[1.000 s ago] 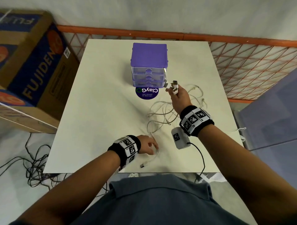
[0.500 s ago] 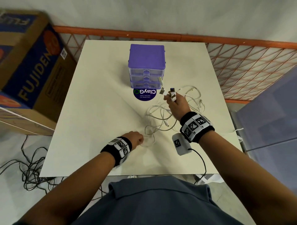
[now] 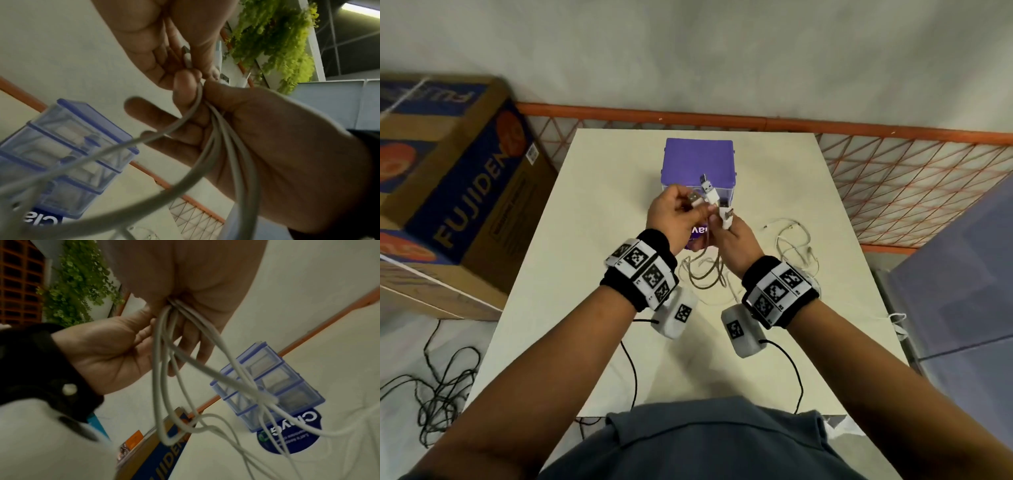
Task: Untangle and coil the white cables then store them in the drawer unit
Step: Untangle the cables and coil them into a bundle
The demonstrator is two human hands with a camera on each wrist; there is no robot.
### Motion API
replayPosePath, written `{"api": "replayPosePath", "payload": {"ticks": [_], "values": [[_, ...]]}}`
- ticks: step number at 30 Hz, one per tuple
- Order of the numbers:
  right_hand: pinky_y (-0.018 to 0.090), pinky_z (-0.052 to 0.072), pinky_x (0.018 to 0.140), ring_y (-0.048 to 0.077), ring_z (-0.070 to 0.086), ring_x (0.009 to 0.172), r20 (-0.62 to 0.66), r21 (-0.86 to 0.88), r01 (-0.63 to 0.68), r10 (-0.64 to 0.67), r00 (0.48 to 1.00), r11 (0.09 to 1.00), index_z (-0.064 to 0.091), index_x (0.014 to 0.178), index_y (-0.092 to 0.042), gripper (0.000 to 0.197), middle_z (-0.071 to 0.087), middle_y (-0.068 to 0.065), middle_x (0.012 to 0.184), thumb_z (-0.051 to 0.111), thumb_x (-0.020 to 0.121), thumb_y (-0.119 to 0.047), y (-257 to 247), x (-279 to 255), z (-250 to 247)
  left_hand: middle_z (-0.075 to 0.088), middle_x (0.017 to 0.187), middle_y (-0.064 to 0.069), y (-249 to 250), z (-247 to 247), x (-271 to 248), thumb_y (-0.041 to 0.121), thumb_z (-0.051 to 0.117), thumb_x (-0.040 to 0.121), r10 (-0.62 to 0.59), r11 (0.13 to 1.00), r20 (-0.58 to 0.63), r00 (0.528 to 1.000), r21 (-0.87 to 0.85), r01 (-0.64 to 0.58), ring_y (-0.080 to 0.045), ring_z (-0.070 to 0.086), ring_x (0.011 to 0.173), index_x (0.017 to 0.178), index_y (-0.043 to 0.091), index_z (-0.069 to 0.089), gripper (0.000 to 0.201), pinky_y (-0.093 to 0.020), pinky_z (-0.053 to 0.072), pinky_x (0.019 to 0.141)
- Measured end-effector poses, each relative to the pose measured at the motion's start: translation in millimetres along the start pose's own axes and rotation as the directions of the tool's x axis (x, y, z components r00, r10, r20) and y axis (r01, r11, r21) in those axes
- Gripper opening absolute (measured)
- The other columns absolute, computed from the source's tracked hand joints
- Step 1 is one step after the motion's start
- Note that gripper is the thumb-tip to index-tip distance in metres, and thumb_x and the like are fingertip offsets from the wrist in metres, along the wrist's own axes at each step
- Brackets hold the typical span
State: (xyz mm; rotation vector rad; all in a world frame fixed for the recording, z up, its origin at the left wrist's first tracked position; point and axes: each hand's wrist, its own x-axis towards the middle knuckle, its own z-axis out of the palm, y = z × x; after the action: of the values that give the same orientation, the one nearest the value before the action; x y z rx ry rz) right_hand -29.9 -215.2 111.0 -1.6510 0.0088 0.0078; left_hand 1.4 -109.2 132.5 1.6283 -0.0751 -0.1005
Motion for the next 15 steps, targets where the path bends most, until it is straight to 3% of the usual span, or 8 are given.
{"api": "replayPosePath", "payload": {"ticks": [4, 6, 7, 9, 11, 13, 15], "values": [[0.025, 0.046, 0.041, 0.010, 0.046, 0.038, -0.027, 0.058, -0.049, 0.051, 0.998, 0.997, 0.049, 0.083, -0.010, 0.023, 0.041, 0.004, 0.052, 0.033, 0.098, -0.016, -5, 7, 0, 0.062, 0.077, 0.003, 1, 6, 7, 0.004, 0.062, 0.084, 0.003, 0.996, -0.007, 1.000, -0.086, -0.003, -0.003, 0.062, 0.065, 0.082, 0.021, 0.053, 0.019, -0.026, 0.052, 0.073], [0.021, 0.039, 0.038, 0.005, 0.043, 0.037, -0.063, 0.033, -0.013, 0.015, 0.998, 0.999, 0.051, 0.085, -0.011, 0.019, 0.046, -0.005, 0.048, 0.036, 0.096, -0.012, -9, 14, -3, 0.066, 0.075, 0.008, 3, 9, 4, 0.017, 0.050, 0.093, -0.051, 0.990, 0.123, 0.991, -0.127, 0.067, -0.003, 0.060, 0.069, 0.092, 0.018, 0.057, 0.007, -0.025, 0.050, 0.070], [0.019, 0.037, 0.038, 0.001, 0.044, 0.037, -0.081, 0.012, 0.015, -0.014, 0.997, 1.000, 0.051, 0.086, -0.011, 0.018, 0.049, -0.011, 0.046, 0.037, 0.096, -0.011, -11, 17, -4, 0.068, 0.072, 0.012, 4, 11, 0, 0.024, 0.045, 0.095, -0.100, 0.976, 0.222, 0.970, -0.168, 0.139, -0.005, 0.059, 0.072, 0.097, 0.018, 0.057, 0.014, -0.024, 0.050, 0.067], [0.015, 0.040, 0.046, -0.001, 0.052, 0.047, -0.100, -0.038, 0.046, -0.050, 0.994, 0.998, 0.054, 0.091, -0.008, 0.015, 0.059, -0.010, 0.060, 0.039, 0.095, -0.012, -18, 22, -5, 0.071, 0.084, 0.010, 4, 17, -2, 0.032, 0.052, 0.086, -0.180, 0.942, 0.341, 0.923, -0.212, 0.262, -0.009, 0.060, 0.084, 0.108, 0.016, 0.055, 0.027, -0.024, 0.049, 0.073], [0.004, 0.041, 0.056, 0.012, 0.063, 0.075, -0.066, -0.244, 0.066, -0.084, 0.994, 0.968, 0.054, 0.104, -0.001, 0.021, 0.063, 0.008, 0.088, 0.039, 0.095, -0.011, -19, 27, -3, 0.066, 0.114, -0.007, 2, 23, 7, 0.039, 0.059, 0.082, -0.240, 0.946, 0.257, 0.936, -0.155, 0.285, -0.020, 0.059, 0.108, 0.120, 0.009, 0.054, 0.048, -0.034, 0.047, 0.095], [0.000, 0.040, 0.078, 0.030, 0.055, 0.110, -0.015, -0.453, -0.031, 0.028, 1.000, 0.891, 0.043, 0.125, 0.004, 0.034, 0.054, 0.021, 0.121, 0.034, 0.095, -0.007, -18, 35, 2, 0.060, 0.124, -0.014, 3, 26, 16, 0.043, 0.052, 0.088, -0.305, 0.929, 0.151, 0.940, -0.171, 0.329, -0.026, 0.057, 0.114, 0.123, 0.004, 0.054, 0.053, -0.038, 0.045, 0.100], [0.022, 0.035, 0.101, 0.031, 0.045, 0.124, -0.051, -0.562, -0.095, 0.080, 0.996, 0.822, 0.027, 0.138, 0.001, 0.045, 0.041, 0.019, 0.139, 0.032, 0.094, -0.008, -18, 39, 6, 0.062, 0.118, -0.010, 2, 28, 20, 0.036, 0.042, 0.095, -0.349, 0.889, 0.143, 0.926, -0.263, 0.376, -0.023, 0.058, 0.107, 0.123, 0.001, 0.054, 0.046, -0.034, 0.045, 0.093]]}}
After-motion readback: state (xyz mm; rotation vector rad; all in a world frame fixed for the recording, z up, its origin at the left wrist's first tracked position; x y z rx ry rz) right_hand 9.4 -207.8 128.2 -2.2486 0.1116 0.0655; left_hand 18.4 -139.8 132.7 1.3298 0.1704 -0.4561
